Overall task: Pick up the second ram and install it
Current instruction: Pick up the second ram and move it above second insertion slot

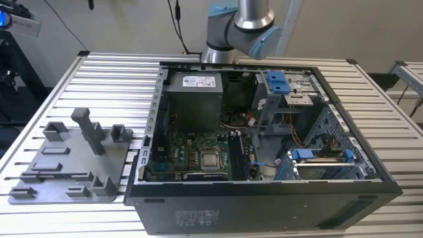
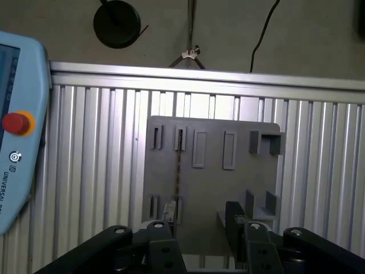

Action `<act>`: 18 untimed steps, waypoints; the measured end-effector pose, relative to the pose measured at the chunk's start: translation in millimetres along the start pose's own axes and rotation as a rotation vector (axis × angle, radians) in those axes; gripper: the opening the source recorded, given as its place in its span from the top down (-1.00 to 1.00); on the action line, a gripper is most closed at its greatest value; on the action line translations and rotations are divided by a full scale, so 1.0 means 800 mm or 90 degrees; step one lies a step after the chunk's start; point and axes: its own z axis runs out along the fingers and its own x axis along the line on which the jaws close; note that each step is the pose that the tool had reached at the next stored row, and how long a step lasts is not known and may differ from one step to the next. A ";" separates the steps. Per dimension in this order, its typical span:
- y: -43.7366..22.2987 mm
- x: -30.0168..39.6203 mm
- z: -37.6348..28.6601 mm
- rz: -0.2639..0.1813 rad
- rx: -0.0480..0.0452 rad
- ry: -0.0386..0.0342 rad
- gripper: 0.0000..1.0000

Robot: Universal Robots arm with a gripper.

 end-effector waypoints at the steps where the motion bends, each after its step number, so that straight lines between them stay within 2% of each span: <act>1: 0.0000 0.0000 0.0000 0.000 0.0000 0.0000 0.04; 18: 0.0000 0.0000 0.0028 0.000 0.0000 0.0016 0.04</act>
